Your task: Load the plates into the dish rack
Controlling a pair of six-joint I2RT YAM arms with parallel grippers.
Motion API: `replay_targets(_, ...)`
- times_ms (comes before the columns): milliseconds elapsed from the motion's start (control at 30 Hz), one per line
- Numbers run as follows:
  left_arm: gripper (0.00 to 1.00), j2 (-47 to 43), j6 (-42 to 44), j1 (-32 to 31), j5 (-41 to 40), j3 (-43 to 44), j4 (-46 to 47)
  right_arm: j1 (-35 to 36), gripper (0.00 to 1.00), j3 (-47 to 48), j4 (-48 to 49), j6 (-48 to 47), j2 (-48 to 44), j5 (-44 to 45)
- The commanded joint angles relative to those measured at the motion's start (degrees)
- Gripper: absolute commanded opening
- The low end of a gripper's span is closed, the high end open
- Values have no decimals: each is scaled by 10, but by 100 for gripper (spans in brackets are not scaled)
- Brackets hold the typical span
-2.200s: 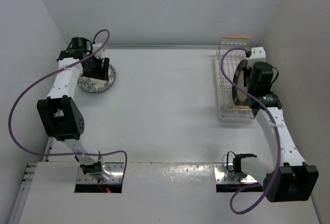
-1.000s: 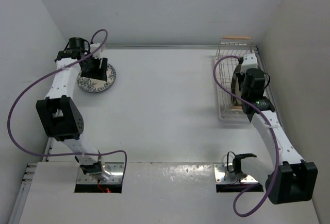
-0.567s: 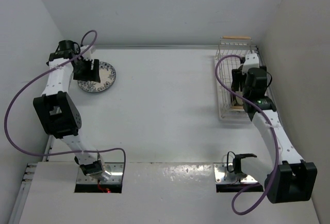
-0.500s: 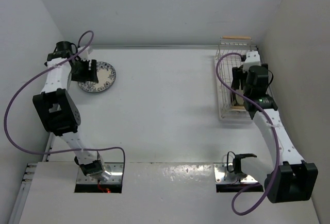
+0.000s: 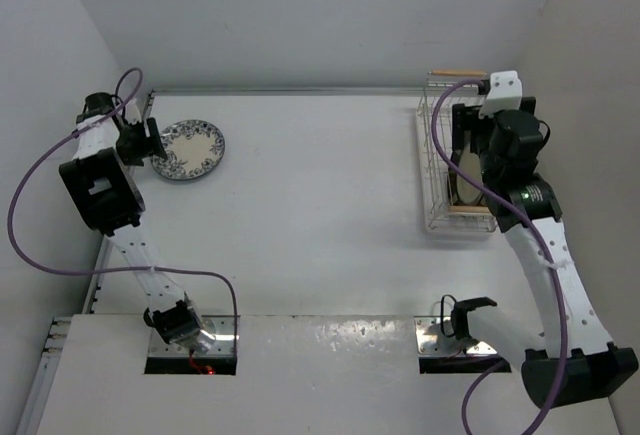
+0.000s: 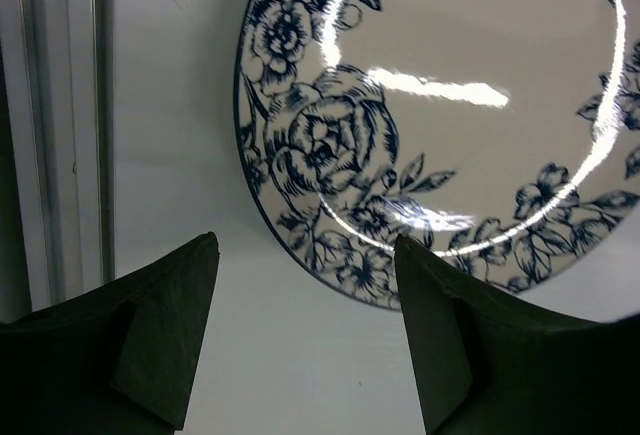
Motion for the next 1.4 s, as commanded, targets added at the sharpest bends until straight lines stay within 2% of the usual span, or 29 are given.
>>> replay_targets(0,75,52,-28,9,-3,36,22,25,86,20,-37,63,-14,7)
replay_targets(233,75,125,-39,9,-9,55,22,89,86,4,-78,68,-25,37)
replay_targets(300,72,136,-25,9,5,55,22,107,86,2,-81,68,-25,52)
replay_targets(433,49,136,-8,-10,39,31,22,149,86,-3,-59,63,-16,59)
replay_targets(600,0,136,4,-15,73,12,17,180,86,1,-47,57,4,62)
replay_targets(833,0,79,93,-47,84,-47,6,207,86,-16,-44,60,8,64)
replay_targets(1067,0,-1,202,-109,45,-152,6,228,86,-31,-43,78,19,26)
replay_targets(1367,0,-84,270,-217,30,-270,-5,263,86,-57,8,147,62,-43)
